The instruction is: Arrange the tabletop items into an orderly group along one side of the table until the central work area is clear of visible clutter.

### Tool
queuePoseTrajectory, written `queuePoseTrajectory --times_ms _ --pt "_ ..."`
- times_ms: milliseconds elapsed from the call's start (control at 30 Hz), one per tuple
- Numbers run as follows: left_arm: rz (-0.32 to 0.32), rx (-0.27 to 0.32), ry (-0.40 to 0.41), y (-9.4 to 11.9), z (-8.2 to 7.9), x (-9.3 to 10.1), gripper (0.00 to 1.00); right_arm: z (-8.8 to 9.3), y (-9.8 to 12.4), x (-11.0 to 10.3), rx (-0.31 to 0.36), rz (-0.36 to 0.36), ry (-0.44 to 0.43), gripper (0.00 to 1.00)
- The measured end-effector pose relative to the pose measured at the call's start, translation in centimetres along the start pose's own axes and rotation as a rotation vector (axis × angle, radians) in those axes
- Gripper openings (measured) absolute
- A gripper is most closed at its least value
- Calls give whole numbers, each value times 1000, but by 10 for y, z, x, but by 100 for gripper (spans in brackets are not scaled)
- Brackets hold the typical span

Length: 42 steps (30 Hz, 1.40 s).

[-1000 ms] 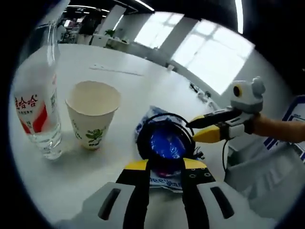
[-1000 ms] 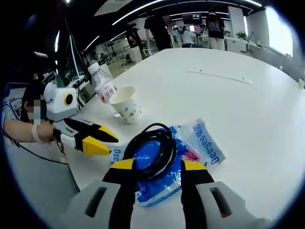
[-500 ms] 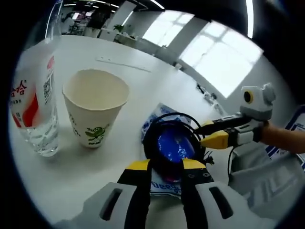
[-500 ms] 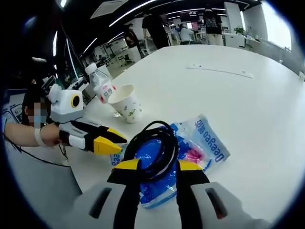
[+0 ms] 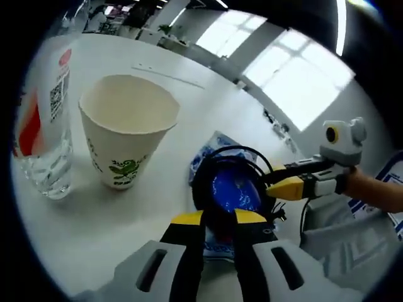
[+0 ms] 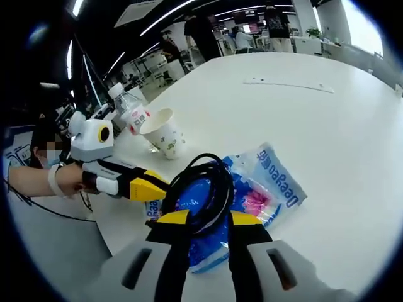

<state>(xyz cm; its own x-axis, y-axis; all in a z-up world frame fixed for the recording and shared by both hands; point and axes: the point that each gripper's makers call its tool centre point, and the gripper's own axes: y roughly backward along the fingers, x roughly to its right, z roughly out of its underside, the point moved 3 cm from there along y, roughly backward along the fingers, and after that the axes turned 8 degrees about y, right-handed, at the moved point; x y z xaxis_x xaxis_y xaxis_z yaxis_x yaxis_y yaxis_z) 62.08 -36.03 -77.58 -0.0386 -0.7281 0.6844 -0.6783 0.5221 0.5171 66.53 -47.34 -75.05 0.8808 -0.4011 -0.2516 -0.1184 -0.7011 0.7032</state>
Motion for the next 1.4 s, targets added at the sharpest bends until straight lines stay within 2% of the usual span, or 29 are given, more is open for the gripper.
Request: queuePoseTrajectory --times_ms 433,500,533,567,767,1033,1400 --pt "-27 -4 33 -3 1 -5 8 -1 -3 2 -9 4 -9 16" --pt "-24 -4 40 -4 1 -4 4 -2 -4 2 -9 5 -7 15" --pt "-10 -5 46 -5 2 -1 3 -2 -4 1 -13 2 -12 14" --pt "-28 -1 31 -5 3 -1 3 -2 -4 2 -14 6 -5 13" --pt "-24 9 32 -5 3 1 1 -3 -2 2 -14 17 1 7" --pt "-4 31 59 -2 2 5 0 -6 -1 2 -3 21 -57 1" --pt "17 53 77 6 -2 9 0 -11 1 2 18 12 -141 0"
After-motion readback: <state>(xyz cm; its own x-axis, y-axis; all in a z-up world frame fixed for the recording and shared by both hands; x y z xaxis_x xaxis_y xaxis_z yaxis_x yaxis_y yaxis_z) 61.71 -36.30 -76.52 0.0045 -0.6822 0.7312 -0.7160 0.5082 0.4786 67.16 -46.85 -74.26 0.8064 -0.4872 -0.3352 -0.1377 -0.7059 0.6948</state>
